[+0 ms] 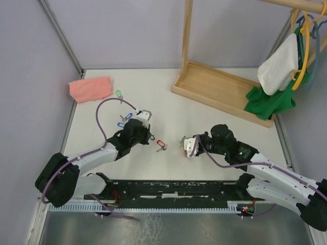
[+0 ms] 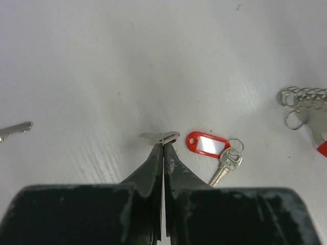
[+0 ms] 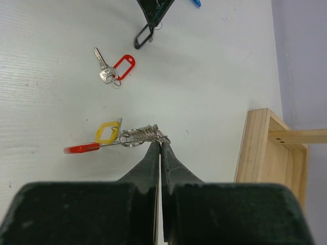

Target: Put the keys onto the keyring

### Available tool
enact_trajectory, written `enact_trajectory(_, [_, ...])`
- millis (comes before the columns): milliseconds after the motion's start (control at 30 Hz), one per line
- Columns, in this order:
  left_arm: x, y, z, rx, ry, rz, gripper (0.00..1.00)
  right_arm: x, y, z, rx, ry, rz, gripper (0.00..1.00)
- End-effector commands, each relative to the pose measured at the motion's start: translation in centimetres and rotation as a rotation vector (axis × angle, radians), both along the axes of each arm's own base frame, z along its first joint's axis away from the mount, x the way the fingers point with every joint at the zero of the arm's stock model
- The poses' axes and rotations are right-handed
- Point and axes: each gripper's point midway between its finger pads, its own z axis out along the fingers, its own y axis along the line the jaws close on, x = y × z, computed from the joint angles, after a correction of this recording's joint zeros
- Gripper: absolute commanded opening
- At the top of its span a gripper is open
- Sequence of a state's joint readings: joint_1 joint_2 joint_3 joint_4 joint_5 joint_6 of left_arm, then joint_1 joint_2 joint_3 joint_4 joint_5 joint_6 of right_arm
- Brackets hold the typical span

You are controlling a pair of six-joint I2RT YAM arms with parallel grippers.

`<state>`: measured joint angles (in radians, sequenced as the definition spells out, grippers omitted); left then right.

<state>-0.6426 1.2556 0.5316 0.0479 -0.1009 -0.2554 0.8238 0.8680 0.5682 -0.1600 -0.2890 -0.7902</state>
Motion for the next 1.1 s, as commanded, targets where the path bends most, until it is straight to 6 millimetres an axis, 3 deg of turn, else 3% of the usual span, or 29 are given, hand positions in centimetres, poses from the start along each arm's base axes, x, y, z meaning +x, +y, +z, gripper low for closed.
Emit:
enact_trajectory(0, [1.3,-2.7,5.8,-0.13,-0.32,-0.188,0.03,0.3,1.1,4.4,0.1,-0.073,0.019,0.01])
enact_trajectory(167, [-0.1,-4.0,9.7,-0.247,-0.587,-0.328,0.03,0.4,1.2,5.1,0.151,-0.081,0.002,0.01])
enact_trajectory(333, [-1.9,-4.3,12.3,-0.327,-0.773,-0.407,0.03,0.0,1.2,4.8,0.123,-0.102,0.041,0.01])
enact_trajectory(533, [-5.1,-6.5,14.1,-0.341,-0.94,-0.678,0.03,-0.6,1.8,4.5,0.058,-0.155,0.15,0.01])
enact_trajectory(767, [-7.4,-8.3,13.6,-0.251,-1.062,-0.919,0.03,-0.6,2.2,4.7,0.041,-0.192,0.192,0.01])
enact_trajectory(1067, [-8.4,-10.4,13.2,-0.161,-1.11,-1.027,0.03,-0.9,2.5,4.0,0.019,-0.176,0.226,0.01])
